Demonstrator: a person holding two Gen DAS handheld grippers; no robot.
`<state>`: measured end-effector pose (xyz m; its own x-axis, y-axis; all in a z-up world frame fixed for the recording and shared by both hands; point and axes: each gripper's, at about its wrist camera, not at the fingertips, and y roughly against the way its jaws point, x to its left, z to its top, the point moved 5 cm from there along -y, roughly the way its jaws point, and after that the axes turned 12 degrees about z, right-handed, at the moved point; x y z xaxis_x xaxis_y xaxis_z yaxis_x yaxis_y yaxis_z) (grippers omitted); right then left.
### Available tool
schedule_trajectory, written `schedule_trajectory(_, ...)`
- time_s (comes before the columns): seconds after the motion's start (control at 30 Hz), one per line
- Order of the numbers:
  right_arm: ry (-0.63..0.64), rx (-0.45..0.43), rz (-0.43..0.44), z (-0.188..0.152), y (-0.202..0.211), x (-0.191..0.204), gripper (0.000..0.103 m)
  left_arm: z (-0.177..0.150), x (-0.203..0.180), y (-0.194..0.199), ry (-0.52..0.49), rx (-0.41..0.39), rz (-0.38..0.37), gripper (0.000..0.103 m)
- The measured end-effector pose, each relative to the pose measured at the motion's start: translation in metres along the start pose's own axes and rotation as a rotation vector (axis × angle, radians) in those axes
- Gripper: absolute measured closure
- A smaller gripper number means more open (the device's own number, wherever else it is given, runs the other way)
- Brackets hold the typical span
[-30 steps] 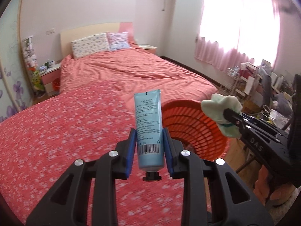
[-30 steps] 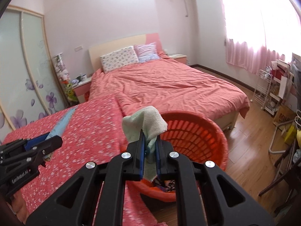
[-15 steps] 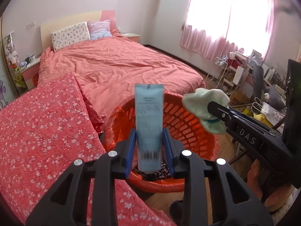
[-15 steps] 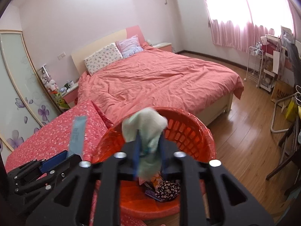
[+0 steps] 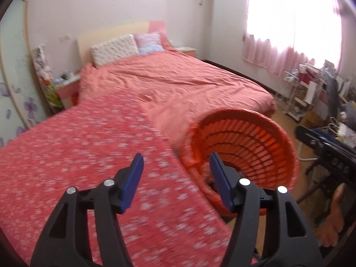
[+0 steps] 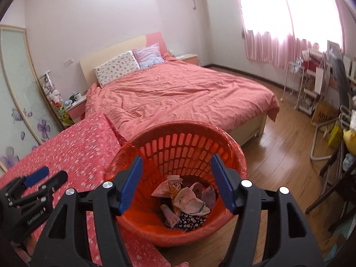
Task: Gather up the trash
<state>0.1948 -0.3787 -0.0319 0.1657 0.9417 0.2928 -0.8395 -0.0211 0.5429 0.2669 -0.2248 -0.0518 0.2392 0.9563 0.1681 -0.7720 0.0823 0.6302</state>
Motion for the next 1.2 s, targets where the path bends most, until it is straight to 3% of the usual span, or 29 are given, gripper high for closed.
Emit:
schedule_trajectory(0.2, 0.087, -0.056, -0.014, -0.008, 0.032, 0.036, 0.015, -0.013, 0.041, 0.041, 0.035, -0.062, 0.082, 0.032)
schedule_trajectory(0.3, 0.105, -0.071, -0.024, -0.014, 0.044, 0.047, 0.013, -0.023, 0.059, 0.063, 0.045, -0.092, 0.115, 0.027)
schedule_trajectory(0.37, 0.115, -0.084, -0.034, -0.018, 0.056, 0.056, 0.005, -0.033, 0.073, 0.081, 0.06, -0.115, 0.14, 0.022)
schedule_trajectory(0.47, 0.139, -0.11, -0.072, -0.024, 0.071, 0.067, 0.003, -0.051, 0.093, 0.105, 0.083, -0.148, 0.175, 0.012)
schedule_trajectory(0.6, 0.182, -0.124, -0.115, -0.034, 0.084, 0.08, 0.002, -0.076, 0.115, 0.127, 0.114, -0.157, 0.225, 0.005)
schedule_trajectory(0.9, 0.205, -0.17, -0.145, -0.075, 0.113, 0.104, 0.002, -0.13, 0.149, 0.166, 0.201, -0.137, 0.304, 0.004)
schedule_trajectory(1.2, 0.166, -0.114, -0.15, -0.097, 0.12, 0.11, 0.002, -0.159, 0.166, 0.197, 0.266, -0.145, 0.359, 0.004)
